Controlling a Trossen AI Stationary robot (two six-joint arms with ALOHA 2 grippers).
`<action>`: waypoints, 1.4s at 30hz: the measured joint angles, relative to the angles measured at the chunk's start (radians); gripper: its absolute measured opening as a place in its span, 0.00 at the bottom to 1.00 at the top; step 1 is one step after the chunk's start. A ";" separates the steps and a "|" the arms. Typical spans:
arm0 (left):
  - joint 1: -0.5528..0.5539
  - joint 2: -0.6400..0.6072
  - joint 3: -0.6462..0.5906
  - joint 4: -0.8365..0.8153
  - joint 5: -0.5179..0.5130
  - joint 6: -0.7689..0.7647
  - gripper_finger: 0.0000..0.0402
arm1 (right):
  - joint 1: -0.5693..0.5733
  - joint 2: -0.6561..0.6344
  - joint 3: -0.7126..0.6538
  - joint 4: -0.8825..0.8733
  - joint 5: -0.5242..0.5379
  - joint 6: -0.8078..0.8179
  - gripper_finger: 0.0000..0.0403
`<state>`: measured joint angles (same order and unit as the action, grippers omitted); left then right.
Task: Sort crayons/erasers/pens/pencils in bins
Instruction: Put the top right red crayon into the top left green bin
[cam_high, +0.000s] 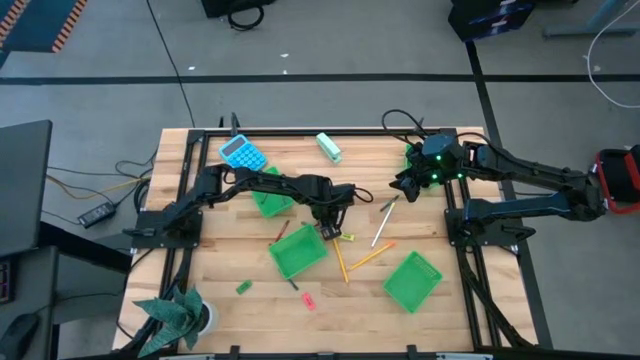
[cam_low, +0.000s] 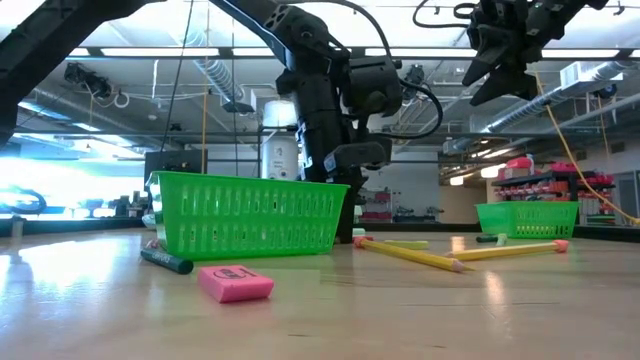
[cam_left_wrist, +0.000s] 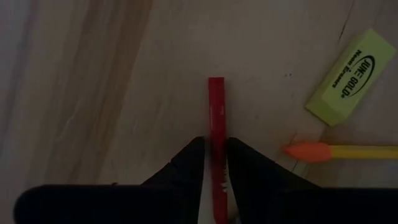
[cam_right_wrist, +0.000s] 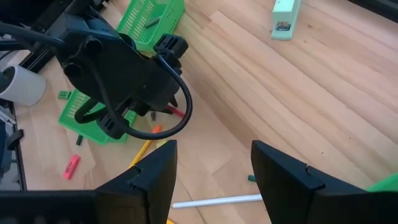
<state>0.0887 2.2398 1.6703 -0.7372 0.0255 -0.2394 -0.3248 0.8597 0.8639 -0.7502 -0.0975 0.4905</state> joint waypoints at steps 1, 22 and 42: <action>0.000 0.000 0.000 0.000 0.000 0.001 0.20 | 0.000 0.000 0.000 0.000 0.000 0.000 0.52; 0.002 0.003 -0.002 -0.012 -0.015 0.018 0.09 | 0.000 0.000 0.000 -0.002 0.000 0.000 0.52; 0.042 0.004 -0.003 -0.017 0.012 0.038 0.07 | 0.000 0.000 0.000 -0.003 0.000 0.000 0.52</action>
<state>0.1310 2.2433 1.6672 -0.7544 0.0380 -0.2012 -0.3244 0.8597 0.8639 -0.7536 -0.0978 0.4904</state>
